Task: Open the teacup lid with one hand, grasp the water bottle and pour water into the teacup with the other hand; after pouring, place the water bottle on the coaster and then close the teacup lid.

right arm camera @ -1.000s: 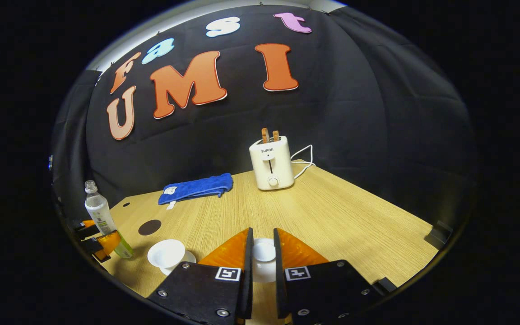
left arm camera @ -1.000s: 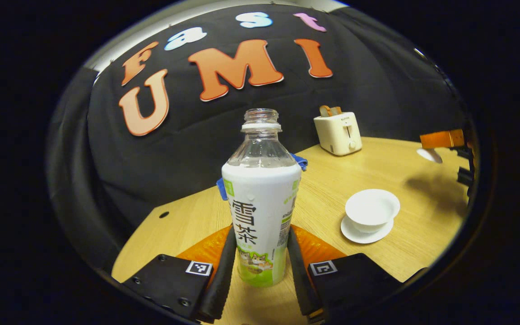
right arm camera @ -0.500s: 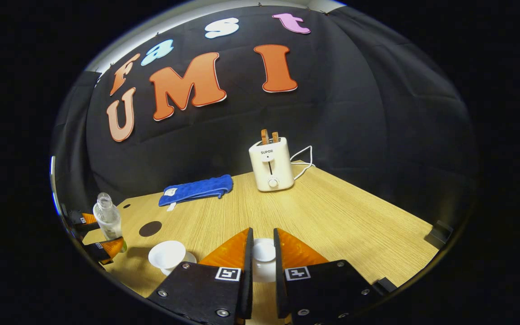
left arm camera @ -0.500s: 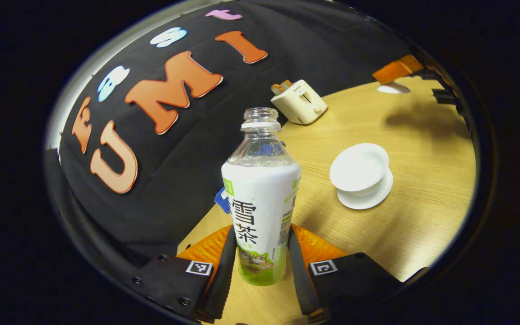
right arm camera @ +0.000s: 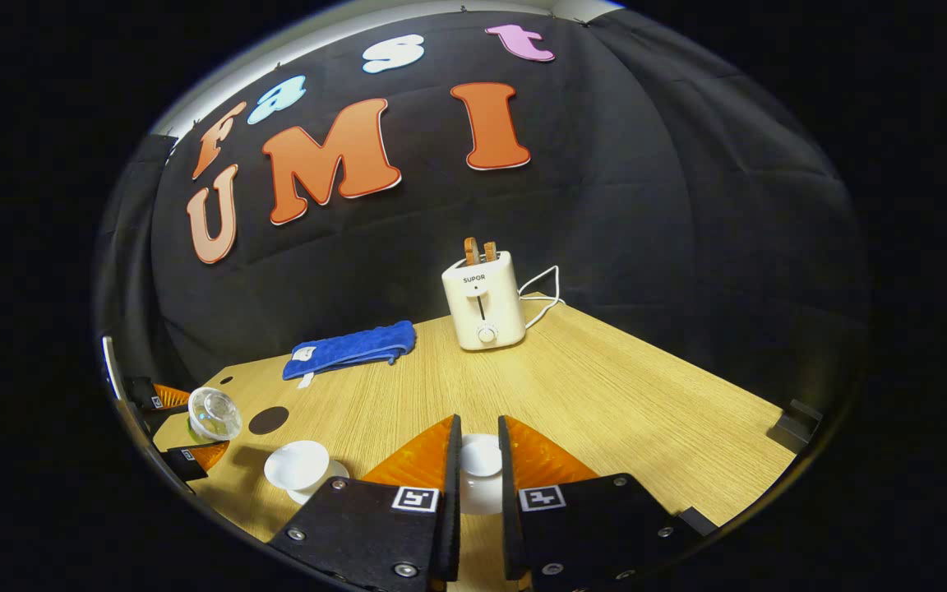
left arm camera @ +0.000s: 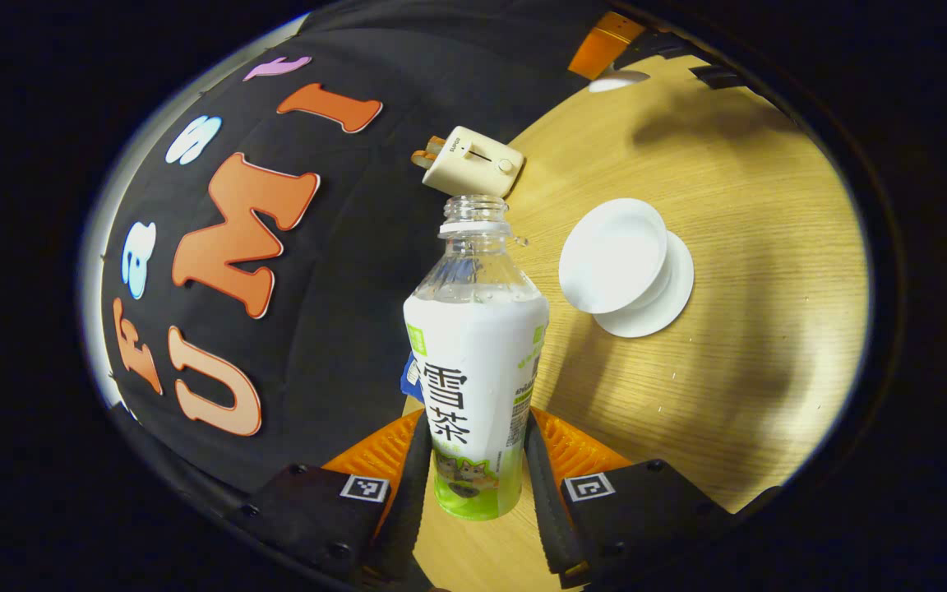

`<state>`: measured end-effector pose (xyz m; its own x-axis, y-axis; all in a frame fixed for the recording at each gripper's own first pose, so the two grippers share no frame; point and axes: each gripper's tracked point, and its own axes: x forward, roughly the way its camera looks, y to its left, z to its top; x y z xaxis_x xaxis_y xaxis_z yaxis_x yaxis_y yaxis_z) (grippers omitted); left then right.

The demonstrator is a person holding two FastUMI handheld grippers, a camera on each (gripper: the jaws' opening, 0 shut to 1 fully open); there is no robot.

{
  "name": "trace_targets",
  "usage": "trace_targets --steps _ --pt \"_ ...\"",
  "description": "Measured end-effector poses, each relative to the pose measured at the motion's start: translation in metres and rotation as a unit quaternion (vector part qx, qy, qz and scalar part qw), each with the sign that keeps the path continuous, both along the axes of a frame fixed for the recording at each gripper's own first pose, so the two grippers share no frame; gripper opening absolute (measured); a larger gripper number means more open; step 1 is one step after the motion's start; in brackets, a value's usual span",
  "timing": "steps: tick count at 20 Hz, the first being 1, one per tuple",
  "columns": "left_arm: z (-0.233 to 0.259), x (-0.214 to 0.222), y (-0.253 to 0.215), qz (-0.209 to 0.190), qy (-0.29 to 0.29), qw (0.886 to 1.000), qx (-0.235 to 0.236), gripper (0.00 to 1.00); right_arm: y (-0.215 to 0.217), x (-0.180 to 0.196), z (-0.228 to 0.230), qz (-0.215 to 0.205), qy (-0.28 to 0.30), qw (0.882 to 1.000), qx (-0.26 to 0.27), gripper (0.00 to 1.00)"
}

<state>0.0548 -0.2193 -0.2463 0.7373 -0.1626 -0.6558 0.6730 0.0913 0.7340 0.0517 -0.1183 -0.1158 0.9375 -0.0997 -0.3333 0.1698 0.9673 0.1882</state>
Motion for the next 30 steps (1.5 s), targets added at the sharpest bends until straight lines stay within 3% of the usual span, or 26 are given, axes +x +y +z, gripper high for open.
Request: trace_targets --steps 6,11,18,20,22,30 --pt "0.005 0.006 0.0 -0.064 -0.013 0.994 0.088 0.65 0.006 0.002 -0.004 0.007 0.005 1.0 -0.002 0.21" --pt "0.008 0.006 -0.001 -0.1 -0.008 0.985 0.142 0.6 0.013 0.003 -0.004 0.016 0.006 1.0 -0.004 0.21" --pt "0.011 0.012 0.004 -0.146 -0.01 0.963 0.226 0.6 0.008 0.002 -0.003 0.014 0.004 1.0 0.001 0.21" --pt "0.014 0.017 0.007 -0.156 -0.012 0.956 0.248 0.65 0.005 0.002 -0.005 0.011 0.006 1.0 0.0 0.21" --pt "0.015 0.018 0.008 -0.161 -0.009 0.951 0.264 0.6 0.004 0.002 -0.005 0.01 0.006 1.0 0.002 0.21" --pt "0.028 0.024 -0.002 -0.203 -0.028 0.926 0.317 0.6 0.003 0.001 -0.005 0.01 0.007 1.0 -0.001 0.21"
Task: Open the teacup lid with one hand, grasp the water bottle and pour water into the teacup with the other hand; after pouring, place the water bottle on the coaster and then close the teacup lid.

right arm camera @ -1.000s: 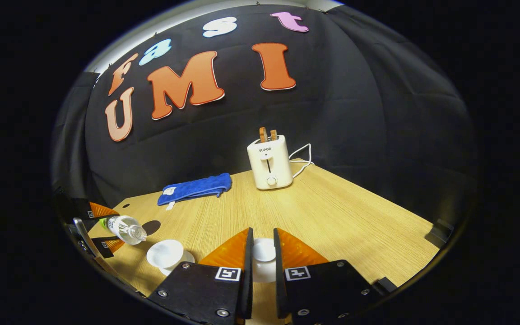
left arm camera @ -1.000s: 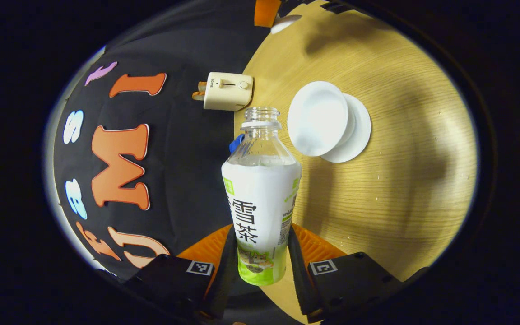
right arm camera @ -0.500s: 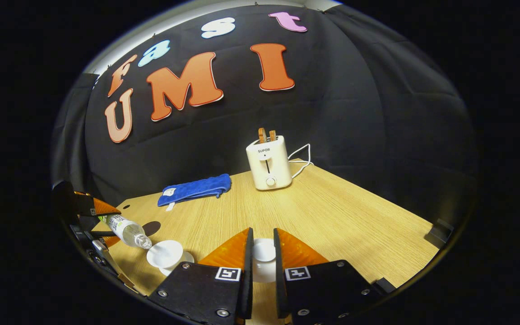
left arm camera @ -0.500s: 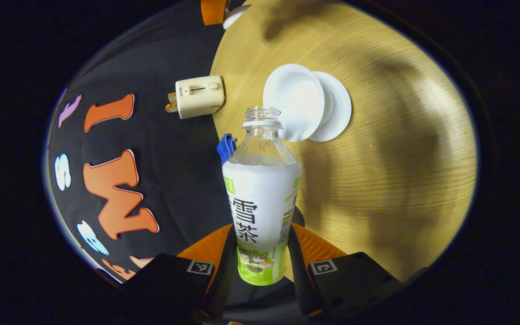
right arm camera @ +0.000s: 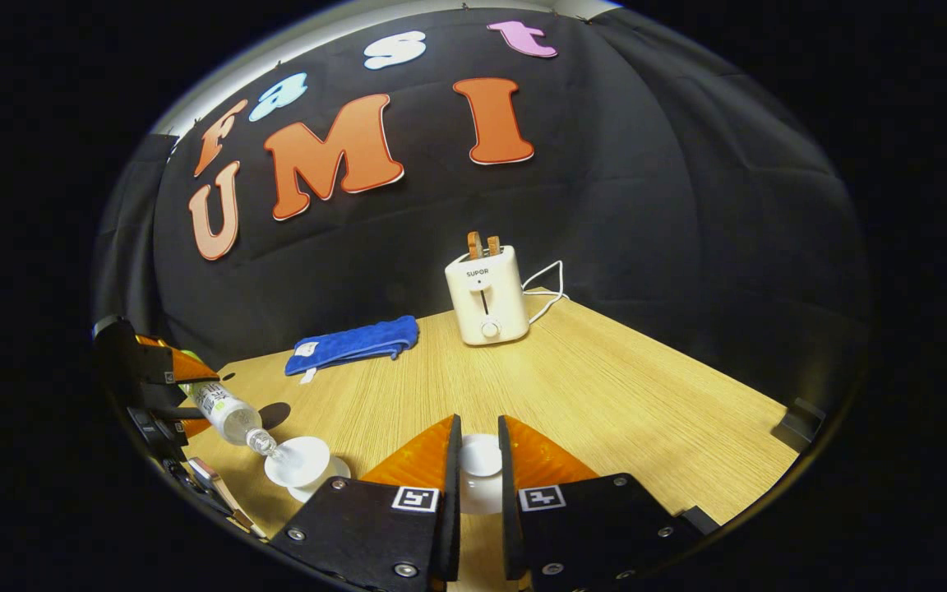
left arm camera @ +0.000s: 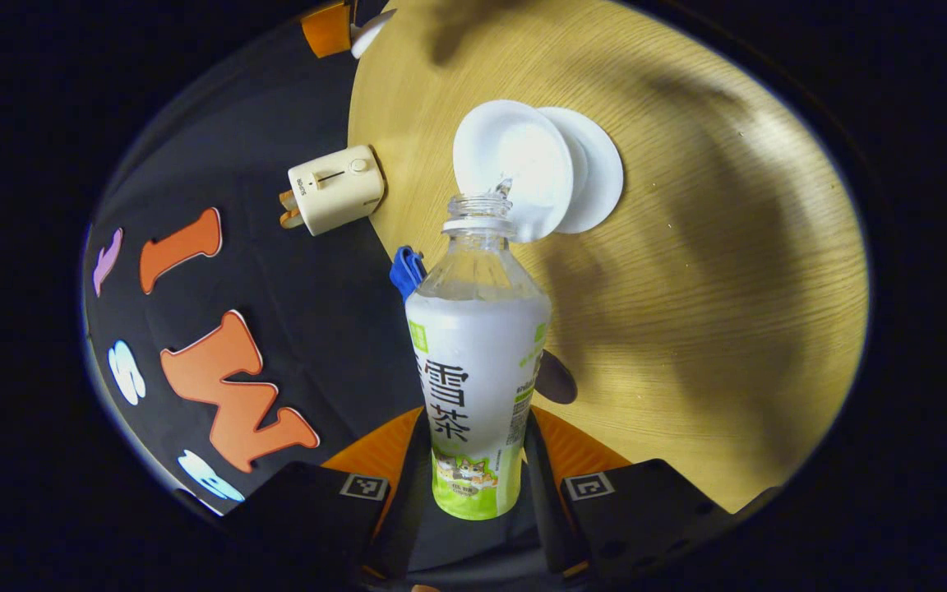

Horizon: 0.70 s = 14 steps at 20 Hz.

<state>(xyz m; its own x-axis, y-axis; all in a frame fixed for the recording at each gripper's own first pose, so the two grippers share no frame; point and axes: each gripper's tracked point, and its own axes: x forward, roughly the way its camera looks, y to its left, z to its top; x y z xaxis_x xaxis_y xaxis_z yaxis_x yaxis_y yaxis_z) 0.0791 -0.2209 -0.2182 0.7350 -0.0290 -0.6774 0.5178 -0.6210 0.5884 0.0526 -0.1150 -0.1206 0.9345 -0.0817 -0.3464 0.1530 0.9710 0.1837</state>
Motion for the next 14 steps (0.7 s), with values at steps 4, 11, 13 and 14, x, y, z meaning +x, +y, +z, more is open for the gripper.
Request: trace_targets --steps 4,11,13,14 --pt "0.007 -0.005 -0.008 -0.026 0.002 0.999 0.027 0.63 -0.001 0.0 0.0 -0.001 0.0 1.0 0.001 0.21" --pt "0.009 0.0 -0.014 -0.023 0.01 0.999 0.025 0.63 -0.006 -0.001 0.0 -0.004 0.001 1.0 0.005 0.21" --pt "0.005 -0.006 -0.014 -0.009 0.022 1.0 0.007 0.63 -0.007 -0.002 0.0 -0.005 0.0 1.0 0.007 0.21" --pt "0.003 -0.009 -0.012 0.004 0.031 0.999 -0.011 0.6 -0.009 -0.001 -0.001 -0.006 0.0 1.0 0.008 0.21"
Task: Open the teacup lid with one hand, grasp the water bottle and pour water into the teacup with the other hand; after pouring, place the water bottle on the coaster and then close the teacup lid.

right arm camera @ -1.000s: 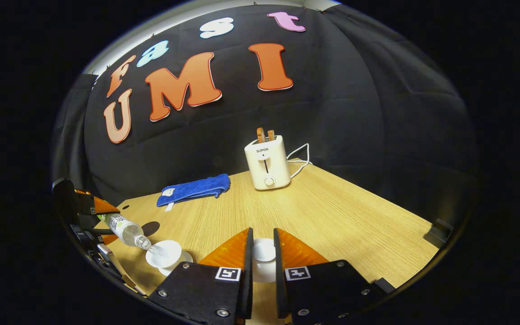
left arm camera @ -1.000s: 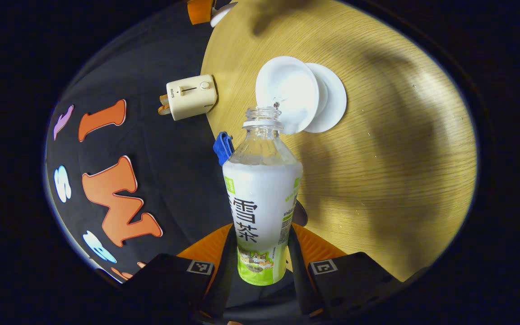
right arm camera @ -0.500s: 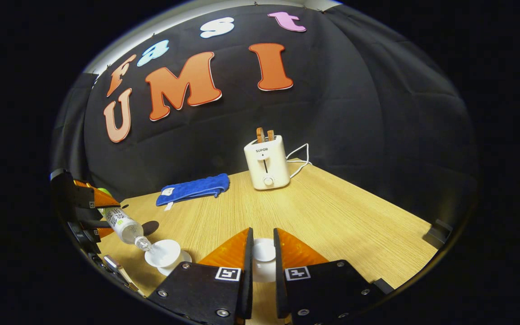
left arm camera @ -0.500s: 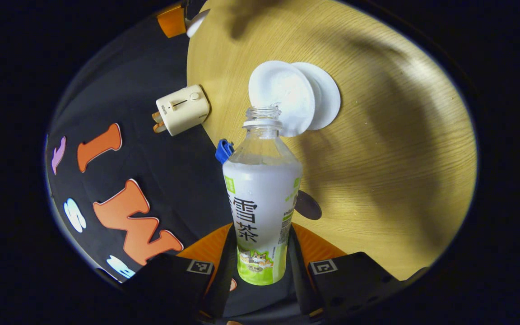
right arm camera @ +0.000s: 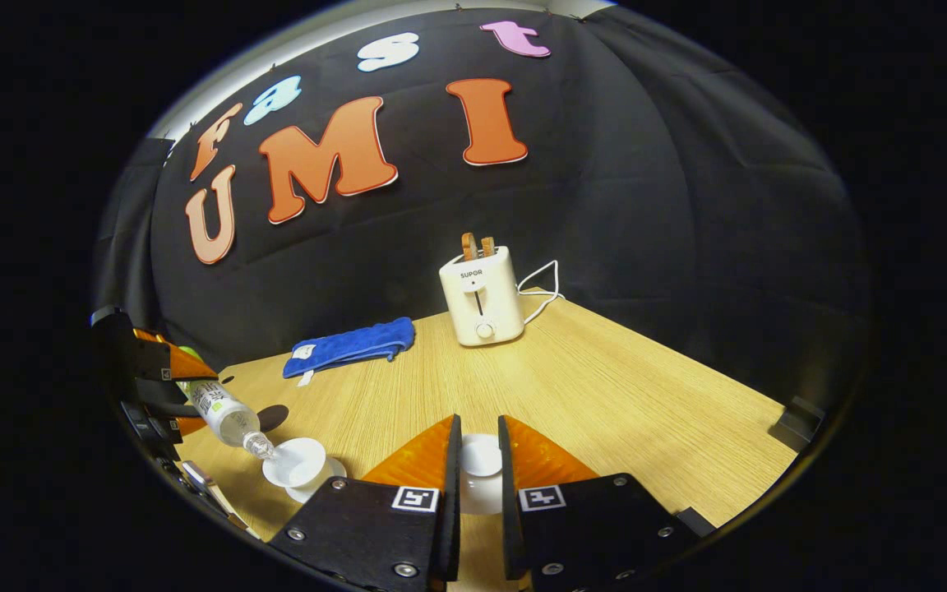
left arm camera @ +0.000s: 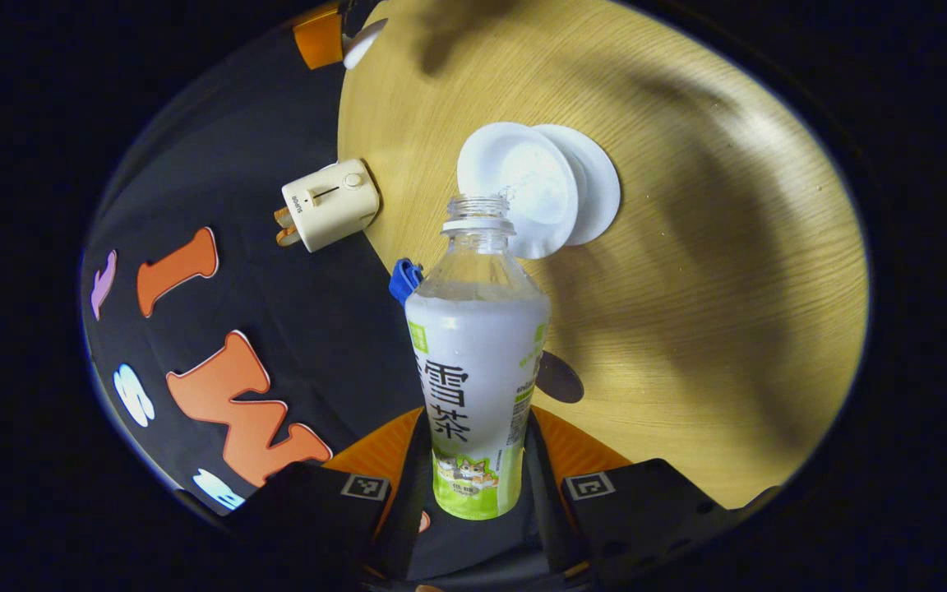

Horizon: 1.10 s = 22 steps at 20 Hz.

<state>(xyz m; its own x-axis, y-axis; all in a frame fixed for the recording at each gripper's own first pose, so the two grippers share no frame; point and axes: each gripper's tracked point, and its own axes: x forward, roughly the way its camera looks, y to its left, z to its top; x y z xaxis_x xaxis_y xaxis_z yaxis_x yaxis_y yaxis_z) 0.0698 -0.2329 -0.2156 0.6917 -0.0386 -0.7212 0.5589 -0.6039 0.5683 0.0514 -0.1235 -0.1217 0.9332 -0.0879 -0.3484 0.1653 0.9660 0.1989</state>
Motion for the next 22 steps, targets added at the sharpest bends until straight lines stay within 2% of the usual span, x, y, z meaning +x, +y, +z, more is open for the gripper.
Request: trace_targets --steps 3,5,6,8,9,10,12,13,15,16,17,19,20,22 --pt "-0.013 -0.008 0.002 0.064 0.033 0.995 -0.075 0.6 -0.003 -0.001 0.0 -0.004 0.0 1.0 0.004 0.21" --pt "-0.022 -0.01 0.004 0.108 0.046 0.985 -0.13 0.63 -0.007 -0.002 0.0 -0.008 0.0 1.0 0.007 0.21" --pt "-0.026 -0.014 0.007 0.131 0.056 0.977 -0.158 0.61 -0.009 -0.002 -0.001 -0.011 0.001 1.0 0.007 0.21" --pt "-0.033 -0.02 0.006 0.178 0.073 0.956 -0.222 0.6 -0.013 -0.002 -0.001 -0.017 0.001 1.0 0.008 0.21" --pt "-0.033 -0.021 0.002 0.192 0.078 0.946 -0.25 0.63 -0.014 -0.002 -0.002 -0.018 0.002 1.0 0.008 0.21" --pt "-0.031 -0.021 0.002 0.2 0.076 0.936 -0.281 0.59 -0.014 -0.002 -0.002 -0.019 0.002 1.0 0.008 0.21" --pt "-0.031 -0.023 0.005 0.236 0.085 0.908 -0.335 0.59 -0.012 -0.002 -0.002 -0.019 0.003 1.0 0.007 0.21" --pt "-0.03 -0.022 0.004 0.257 0.092 0.89 -0.365 0.63 -0.011 -0.003 -0.002 -0.017 0.003 1.0 0.006 0.21" --pt "-0.029 -0.014 0.004 0.299 0.11 0.845 -0.429 0.58 -0.008 -0.003 -0.001 -0.015 0.003 1.0 0.004 0.21" --pt "-0.027 -0.012 0.002 0.319 0.115 0.818 -0.465 0.63 -0.008 -0.003 -0.001 -0.014 0.003 1.0 0.002 0.21" --pt "-0.023 -0.009 0.002 0.341 0.12 0.788 -0.499 0.58 -0.005 -0.002 -0.001 -0.013 0.003 1.0 0.0 0.21" --pt "-0.007 0.0 -0.001 0.385 0.126 0.719 -0.564 0.58 -0.001 -0.002 -0.003 -0.009 0.006 1.0 -0.002 0.21" --pt "0.003 0.011 0.006 0.4 0.119 0.695 -0.586 0.58 0.001 -0.002 -0.004 -0.006 0.008 1.0 -0.004 0.21" --pt "0.014 0.05 0.023 0.418 0.086 0.656 -0.622 0.59 0.006 -0.001 -0.005 -0.001 0.011 1.0 -0.008 0.21"
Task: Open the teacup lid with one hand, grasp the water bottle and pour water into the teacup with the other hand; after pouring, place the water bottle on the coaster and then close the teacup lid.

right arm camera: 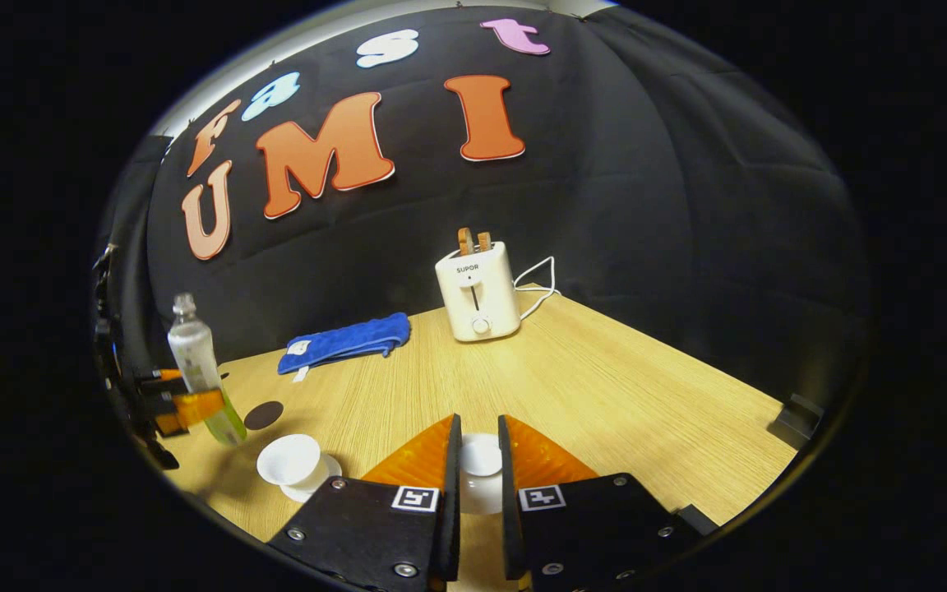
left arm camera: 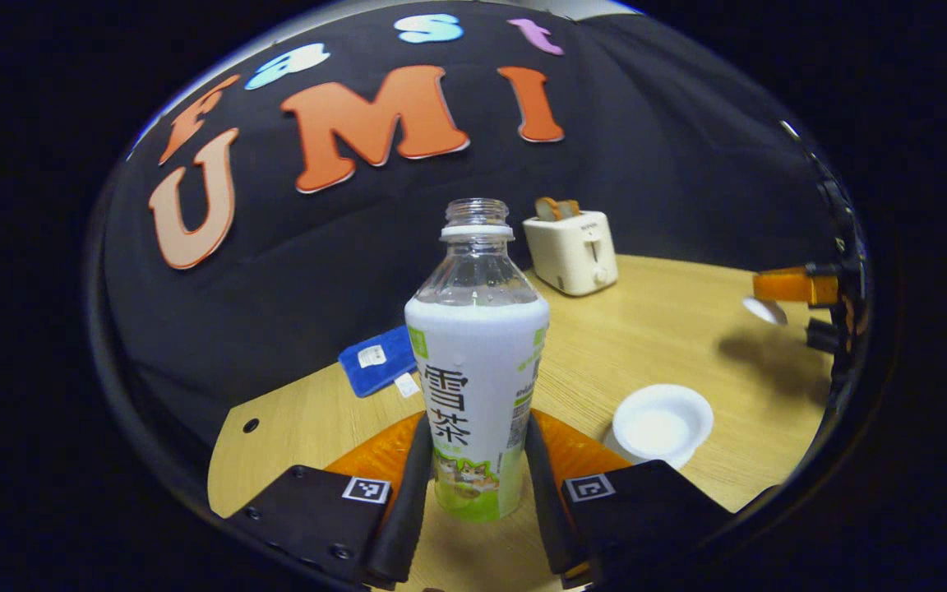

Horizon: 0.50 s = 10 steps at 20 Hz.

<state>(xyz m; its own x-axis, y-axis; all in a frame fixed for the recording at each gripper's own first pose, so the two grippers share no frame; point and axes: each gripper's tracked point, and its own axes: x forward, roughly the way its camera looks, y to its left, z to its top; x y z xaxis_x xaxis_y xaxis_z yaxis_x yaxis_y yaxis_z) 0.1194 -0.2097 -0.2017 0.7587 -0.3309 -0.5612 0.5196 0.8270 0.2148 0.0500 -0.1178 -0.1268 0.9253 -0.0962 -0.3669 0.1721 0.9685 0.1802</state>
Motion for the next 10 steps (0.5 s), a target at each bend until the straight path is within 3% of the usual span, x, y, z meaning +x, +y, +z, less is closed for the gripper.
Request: trace_targets --steps 6,10 --pt "-0.024 0.072 0.05 0.111 -0.001 0.991 -0.07 0.6 0.001 0.0 0.002 0.004 0.001 1.0 -0.007 0.22" --pt "-0.046 0.104 0.061 0.132 -0.004 0.986 -0.102 0.65 -0.009 0.0 0.001 -0.006 -0.004 1.0 -0.004 0.22"
